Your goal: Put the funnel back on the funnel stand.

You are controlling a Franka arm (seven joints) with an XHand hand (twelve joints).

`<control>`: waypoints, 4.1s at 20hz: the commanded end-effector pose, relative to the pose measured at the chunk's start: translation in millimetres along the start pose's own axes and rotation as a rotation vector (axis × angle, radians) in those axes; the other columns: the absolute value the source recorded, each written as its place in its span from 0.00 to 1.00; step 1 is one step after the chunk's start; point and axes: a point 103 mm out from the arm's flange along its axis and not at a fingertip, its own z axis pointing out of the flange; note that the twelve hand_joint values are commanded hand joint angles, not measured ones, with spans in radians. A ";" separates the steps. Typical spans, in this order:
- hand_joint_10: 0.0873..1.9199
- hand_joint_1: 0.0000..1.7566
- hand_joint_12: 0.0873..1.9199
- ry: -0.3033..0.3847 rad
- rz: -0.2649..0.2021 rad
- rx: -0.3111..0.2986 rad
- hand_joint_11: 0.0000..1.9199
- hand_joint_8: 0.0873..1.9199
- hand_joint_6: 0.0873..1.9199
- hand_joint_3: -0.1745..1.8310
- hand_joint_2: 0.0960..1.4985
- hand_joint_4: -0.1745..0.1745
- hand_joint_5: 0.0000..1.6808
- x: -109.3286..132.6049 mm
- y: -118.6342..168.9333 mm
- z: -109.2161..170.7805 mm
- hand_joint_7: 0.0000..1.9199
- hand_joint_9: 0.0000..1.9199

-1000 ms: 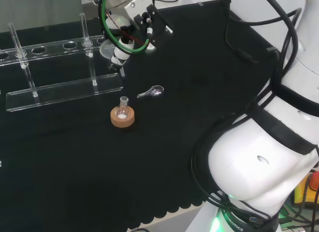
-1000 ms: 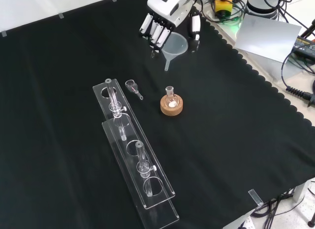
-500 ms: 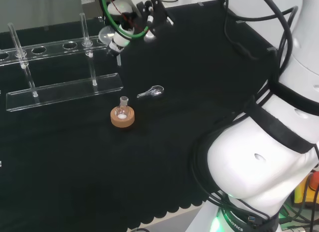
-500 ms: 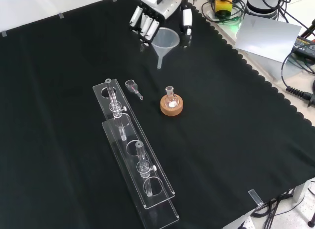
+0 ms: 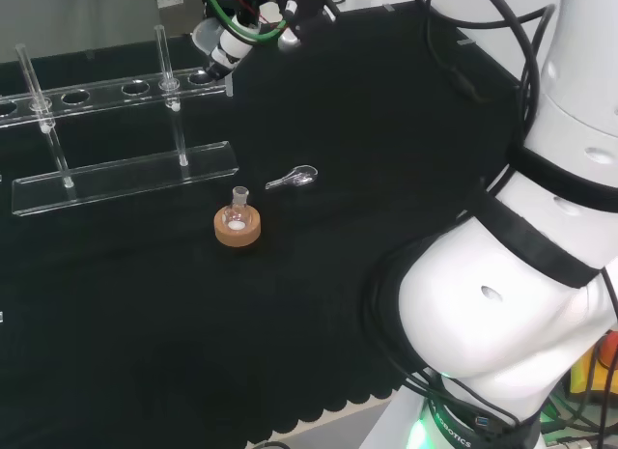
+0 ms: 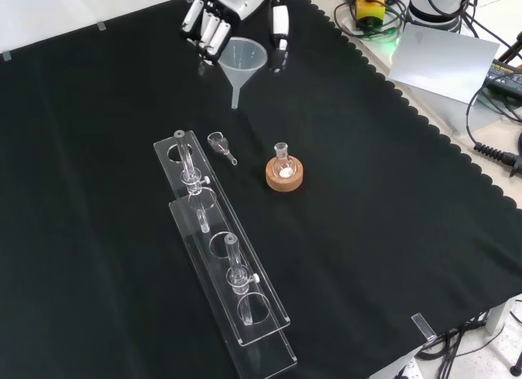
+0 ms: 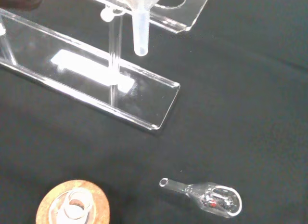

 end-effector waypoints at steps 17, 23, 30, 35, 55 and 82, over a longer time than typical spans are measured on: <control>0.24 0.38 0.67 0.027 -0.050 -0.007 0.23 0.34 0.10 0.29 0.46 0.35 0.33 -19.6 106.7 -10.6 0.35 0.51; 0.24 0.38 0.67 0.014 -0.069 0.013 0.23 0.34 0.10 0.29 0.46 0.35 0.33 -19.0 118.9 -4.5 0.35 0.50; 0.24 0.38 0.67 0.009 -0.072 0.023 0.24 0.34 0.11 0.29 0.46 0.35 0.33 -28.2 124.2 0.2 0.35 0.51; 0.24 0.38 0.67 -0.020 -0.076 0.049 0.24 0.34 0.11 0.29 0.46 0.35 0.32 -18.5 135.6 5.7 0.35 0.51; 0.23 0.38 0.67 -0.023 -0.078 0.098 0.24 0.34 0.13 0.30 0.45 0.35 0.31 -18.1 151.7 27.4 0.32 0.45; 0.31 0.37 0.70 -0.035 -0.018 0.103 0.18 0.34 0.00 0.29 0.43 0.28 0.13 -5.8 106.8 12.9 0.05 0.23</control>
